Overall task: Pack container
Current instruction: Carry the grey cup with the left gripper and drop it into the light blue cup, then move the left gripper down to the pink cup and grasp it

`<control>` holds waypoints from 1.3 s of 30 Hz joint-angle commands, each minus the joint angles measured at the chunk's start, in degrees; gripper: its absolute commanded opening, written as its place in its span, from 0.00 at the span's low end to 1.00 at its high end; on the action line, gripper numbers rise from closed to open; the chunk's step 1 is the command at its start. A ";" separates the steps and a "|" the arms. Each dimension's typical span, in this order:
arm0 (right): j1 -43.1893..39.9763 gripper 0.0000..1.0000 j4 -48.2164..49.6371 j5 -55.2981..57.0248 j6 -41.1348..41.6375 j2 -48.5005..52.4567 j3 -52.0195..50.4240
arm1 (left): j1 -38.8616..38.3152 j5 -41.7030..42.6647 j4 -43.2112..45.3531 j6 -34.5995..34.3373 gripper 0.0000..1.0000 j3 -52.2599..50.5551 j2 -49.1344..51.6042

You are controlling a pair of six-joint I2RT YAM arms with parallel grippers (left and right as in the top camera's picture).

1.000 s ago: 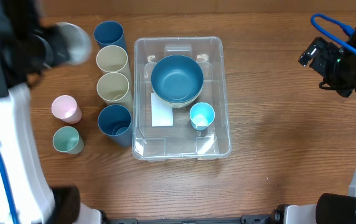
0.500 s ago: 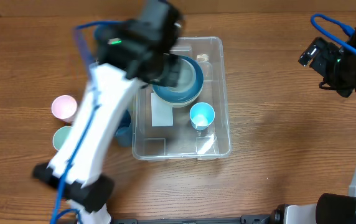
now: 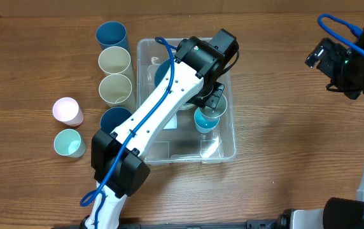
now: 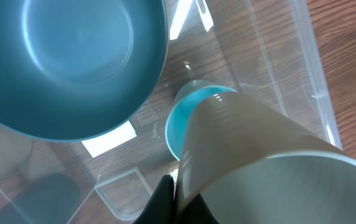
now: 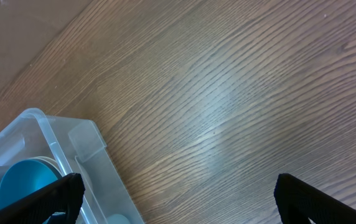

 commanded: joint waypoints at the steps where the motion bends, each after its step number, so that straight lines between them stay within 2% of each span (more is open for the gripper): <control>1: 0.04 1.00 0.13 -0.07 0.28 -0.68 0.02 | 0.20 -0.76 -0.11 -1.01 0.04 -1.38 1.79; 11: 0.04 1.00 0.13 -0.09 0.28 -0.68 0.02 | 0.72 -0.79 -1.29 -1.03 0.12 0.22 1.64; 17: 0.04 1.00 0.11 -0.07 0.28 -0.68 0.02 | 3.63 -1.22 -8.66 -1.03 0.25 11.63 -1.49; 19: 0.04 1.00 0.13 -0.09 0.28 -0.68 0.02 | 5.25 -2.49 -10.91 -0.90 0.26 15.78 -3.37; 21: 0.04 1.00 0.13 -0.09 0.28 -0.68 0.02 | 6.88 -2.86 -10.88 -0.59 0.36 16.57 -6.47; 25: 0.04 1.00 0.13 -0.09 0.28 -0.68 0.02 | 13.77 -4.33 -10.88 -0.59 0.44 16.46 -15.34; 30: 0.04 1.00 0.13 -0.09 0.28 -0.68 0.02 | 26.95 -5.07 -10.88 -0.09 0.47 13.00 -26.23; 33: 0.04 1.00 0.13 -0.09 0.28 -0.68 0.02 | 36.79 -7.82 -10.88 -1.99 0.47 7.32 -31.91; 37: 0.04 1.00 0.13 -0.07 0.28 -0.68 0.02 | 49.20 -6.12 -10.27 -5.09 0.45 -3.63 -34.34; 39: 0.04 1.00 0.11 -0.07 0.28 -0.68 0.02 | 53.42 -3.69 -6.62 -4.79 0.45 -11.23 -33.79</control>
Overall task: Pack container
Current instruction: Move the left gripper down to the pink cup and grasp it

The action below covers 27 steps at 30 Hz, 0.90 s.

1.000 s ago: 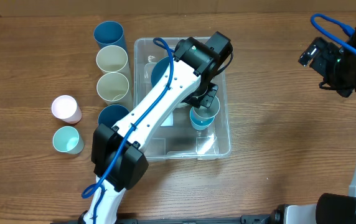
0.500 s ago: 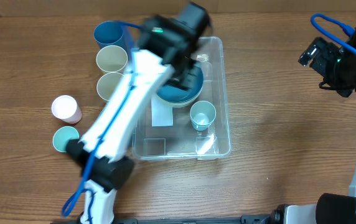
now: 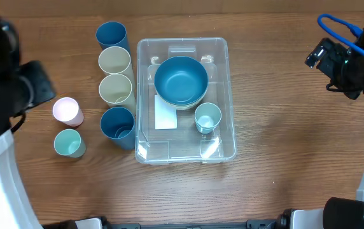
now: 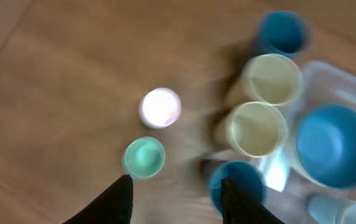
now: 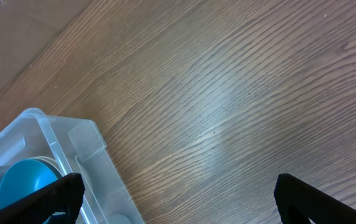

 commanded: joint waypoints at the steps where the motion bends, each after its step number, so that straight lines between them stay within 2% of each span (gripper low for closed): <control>1: 0.04 1.00 0.15 -0.11 0.26 -0.68 0.02 | 7.28 3.28 5.70 -1.51 0.45 -14.14 3.15; 5: 0.04 1.00 0.15 -0.11 0.26 -0.68 0.02 | 11.17 6.03 15.08 -0.92 0.45 -27.26 6.36; 10: 0.04 1.00 0.15 -0.11 0.26 -0.68 0.02 | 13.11 7.91 21.29 -0.35 0.45 -34.03 11.43; 20: 0.04 1.00 0.15 -0.09 0.26 -0.68 0.02 | 13.22 7.93 28.04 1.70 0.51 -35.82 19.12; 27: 0.04 1.00 0.15 -0.09 0.26 -0.68 0.02 | 13.22 7.91 29.29 2.58 0.46 -36.09 26.08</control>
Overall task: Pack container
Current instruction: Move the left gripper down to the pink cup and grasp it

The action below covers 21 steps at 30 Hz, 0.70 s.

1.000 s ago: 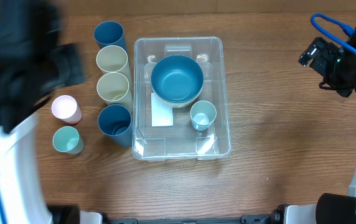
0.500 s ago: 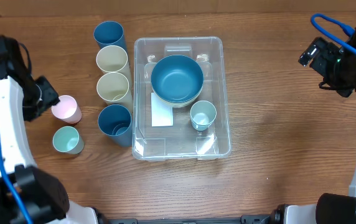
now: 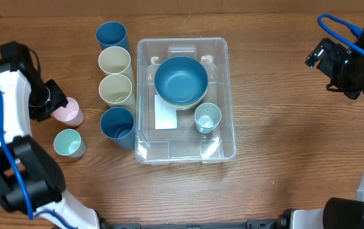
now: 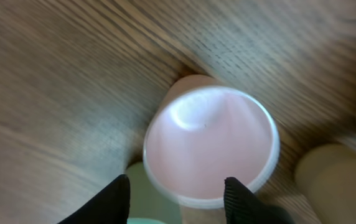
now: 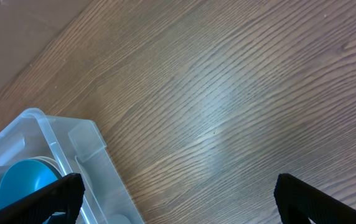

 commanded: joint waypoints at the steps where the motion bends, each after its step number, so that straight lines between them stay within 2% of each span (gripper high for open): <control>1: 0.04 1.00 0.13 -0.09 0.26 -0.68 0.02 | 0.26 0.63 1.18 1.92 0.46 -0.81 4.17; 8: 0.04 1.00 0.13 -0.11 0.28 -0.68 0.02 | 0.26 -1.36 2.54 1.95 0.43 -0.87 6.80; 10: 0.04 1.00 0.13 -0.09 0.28 -0.68 0.02 | 0.26 -1.29 2.80 1.92 0.34 -0.87 7.28; 13: 0.04 1.00 0.13 -0.11 0.28 -0.68 0.02 | 0.26 -1.31 3.41 1.92 0.11 -0.87 7.26; 14: 0.04 1.00 0.13 -0.09 0.28 -0.68 0.02 | 0.26 -1.29 3.43 1.92 0.06 -0.87 7.26; 21: 0.04 1.00 0.13 -0.11 0.28 -0.68 0.02 | 0.31 -1.95 3.17 1.92 0.04 -0.74 6.80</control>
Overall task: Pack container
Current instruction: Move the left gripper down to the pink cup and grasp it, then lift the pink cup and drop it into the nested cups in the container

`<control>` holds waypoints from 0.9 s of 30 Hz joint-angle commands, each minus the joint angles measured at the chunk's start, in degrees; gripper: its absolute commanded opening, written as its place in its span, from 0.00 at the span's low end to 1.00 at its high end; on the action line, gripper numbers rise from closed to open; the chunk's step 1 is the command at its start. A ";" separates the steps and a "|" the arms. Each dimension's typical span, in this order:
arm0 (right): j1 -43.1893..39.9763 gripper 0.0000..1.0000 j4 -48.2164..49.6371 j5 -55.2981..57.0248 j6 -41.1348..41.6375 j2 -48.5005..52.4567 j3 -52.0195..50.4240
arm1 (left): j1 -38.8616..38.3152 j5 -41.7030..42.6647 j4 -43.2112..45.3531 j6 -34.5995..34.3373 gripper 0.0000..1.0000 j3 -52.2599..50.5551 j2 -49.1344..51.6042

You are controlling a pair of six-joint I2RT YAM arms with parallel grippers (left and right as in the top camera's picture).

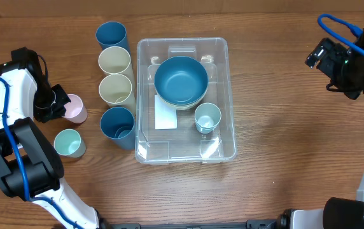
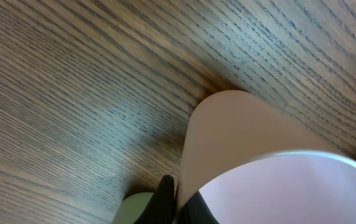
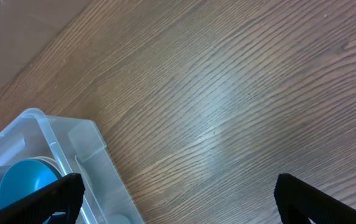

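Observation:
The clear plastic container [image 1: 226,95] stands mid-table and holds a blue bowl [image 1: 181,79] and a pale blue cup [image 1: 207,117]. Left of it, a pink cup [image 1: 76,108] stands on the wood. My left gripper [image 1: 55,103] is shut on the pink cup's [image 2: 252,143] rim wall. In the left wrist view the gripper [image 2: 179,202] shows one black finger outside the wall and one inside. My right gripper [image 3: 178,199] hangs open over bare wood to the right of the container's corner [image 3: 47,140], holding nothing.
Beside the container's left wall stand a blue cup [image 1: 111,35], two cream cups [image 1: 114,62] [image 1: 115,89] and a dark blue cup [image 1: 117,122]. A small teal cup [image 1: 67,143] stands just in front of the pink one. The right arm [image 1: 347,63] is at the far right.
My left gripper was open over the pink cup's mouth. It is now lower and shut on the cup's wall, and the cup sits slightly further right. The right arm has not moved.
My left gripper was inside the container, shut on a pale cup's wall beside the blue bowl. Then that cup stood free in the container and the arm was over the table's left side. Then the gripper was open above the pink cup, and now grips it.

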 commanded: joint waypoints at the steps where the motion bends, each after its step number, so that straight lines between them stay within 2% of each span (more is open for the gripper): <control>1: 0.04 1.00 0.13 -0.07 0.26 -0.68 0.02 | 0.31 -1.22 -0.31 0.31 0.04 0.39 0.22; 5: 0.04 1.00 0.13 -0.07 0.28 -0.68 0.02 | 0.35 -2.27 -4.81 0.26 0.04 6.34 -3.78; 11: 0.04 1.00 0.13 -0.09 0.28 -0.68 0.02 | -2.69 -1.03 -15.82 0.37 0.04 23.80 -13.49; 15: 0.04 1.00 0.13 -0.09 0.28 -0.68 0.02 | -12.09 1.22 -20.68 0.98 0.04 31.52 -20.41; 19: 0.04 1.00 0.13 -0.07 0.28 -0.68 0.02 | -27.21 1.20 -22.27 0.92 0.04 31.93 -24.44; 23: 0.04 1.00 0.13 -0.09 0.28 -0.68 0.02 | -41.68 0.46 -21.55 -1.11 0.04 30.77 -23.58; 27: 0.04 1.00 0.13 -0.07 0.28 -0.68 0.02 | -50.69 0.09 -20.44 -1.44 0.04 29.92 -19.82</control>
